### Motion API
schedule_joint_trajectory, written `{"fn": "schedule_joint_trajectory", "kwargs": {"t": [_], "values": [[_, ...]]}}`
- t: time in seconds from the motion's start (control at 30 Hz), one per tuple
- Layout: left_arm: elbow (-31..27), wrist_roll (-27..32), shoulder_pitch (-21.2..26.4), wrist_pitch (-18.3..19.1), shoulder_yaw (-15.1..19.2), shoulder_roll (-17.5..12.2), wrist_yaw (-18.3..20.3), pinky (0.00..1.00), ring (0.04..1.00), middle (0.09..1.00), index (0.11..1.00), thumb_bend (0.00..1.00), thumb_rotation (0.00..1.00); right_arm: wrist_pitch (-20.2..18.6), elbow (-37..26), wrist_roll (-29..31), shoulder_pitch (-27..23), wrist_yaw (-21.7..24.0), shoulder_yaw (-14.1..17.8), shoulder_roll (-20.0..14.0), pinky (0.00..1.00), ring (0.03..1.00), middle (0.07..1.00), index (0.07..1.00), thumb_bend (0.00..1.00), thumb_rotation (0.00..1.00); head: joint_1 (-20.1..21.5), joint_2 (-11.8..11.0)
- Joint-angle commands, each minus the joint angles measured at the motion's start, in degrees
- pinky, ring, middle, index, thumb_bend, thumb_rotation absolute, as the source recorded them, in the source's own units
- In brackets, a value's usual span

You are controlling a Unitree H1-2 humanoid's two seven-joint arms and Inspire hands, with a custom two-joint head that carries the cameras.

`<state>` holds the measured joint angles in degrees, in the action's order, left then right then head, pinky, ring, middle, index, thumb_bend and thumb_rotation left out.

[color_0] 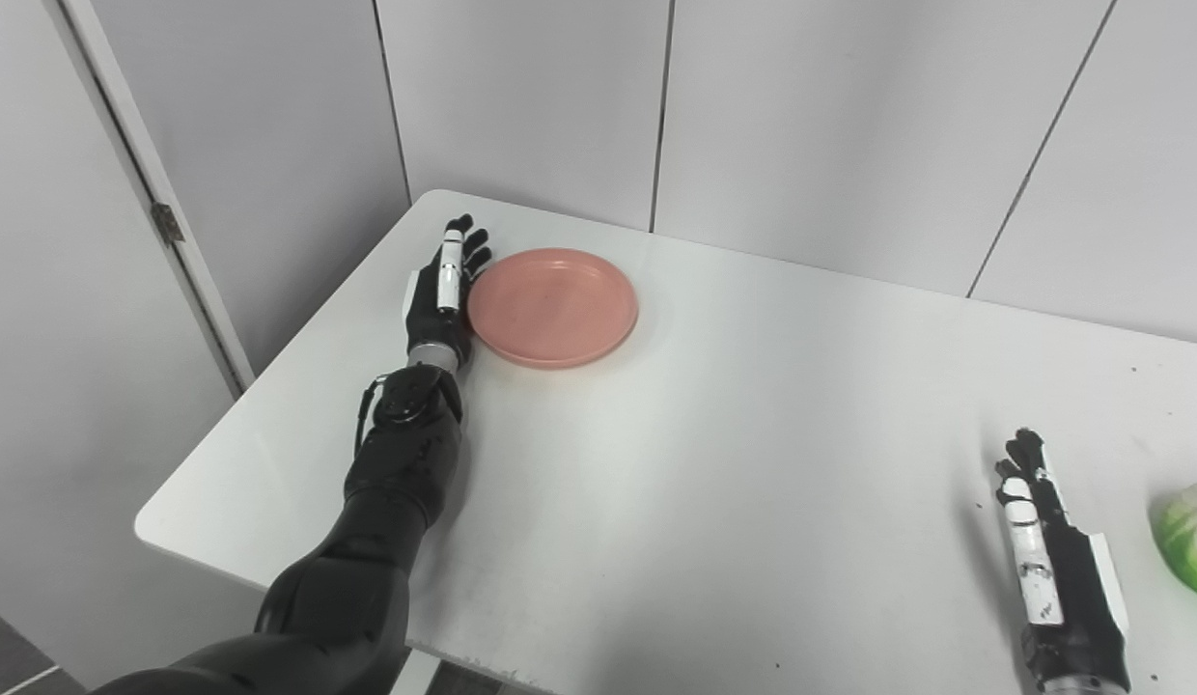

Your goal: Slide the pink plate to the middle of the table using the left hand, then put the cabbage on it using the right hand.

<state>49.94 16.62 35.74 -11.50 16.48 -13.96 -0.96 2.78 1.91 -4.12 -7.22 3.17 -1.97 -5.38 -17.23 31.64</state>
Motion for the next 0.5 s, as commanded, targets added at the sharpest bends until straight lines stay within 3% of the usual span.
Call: {"fn": "schedule_joint_trajectory", "kwargs": {"t": [0.0,0.27,0.47], "values": [[0.1,-0.9,-1.2,3.5,-1.1,0.9,0.4,0.9,0.907,0.902,0.895,0.41,1.0,0.3,0.0,-0.5,0.6,-0.6,-0.3,0.6,0.96,0.961,0.974,0.973,0.14,1.0,0.4,0.2],[-4.3,-1.6,-2.4,6.7,-3.0,3.0,0.1,0.9,0.89,0.882,0.873,0.4,1.0,0.2,-0.3,-1.7,0.7,-1.3,-0.3,1.6,0.93,0.943,0.958,0.96,0.17,1.0,2.5,0.9],[-9.8,-2.2,-4.2,10.0,-5.8,4.6,2.0,0.9,0.905,0.902,0.894,0.41,1.0,0.2,0.2,-2.3,0.6,-1.4,-0.7,1.8,0.92,0.934,0.949,0.955,0.21,1.0,4.6,1.6]]}}
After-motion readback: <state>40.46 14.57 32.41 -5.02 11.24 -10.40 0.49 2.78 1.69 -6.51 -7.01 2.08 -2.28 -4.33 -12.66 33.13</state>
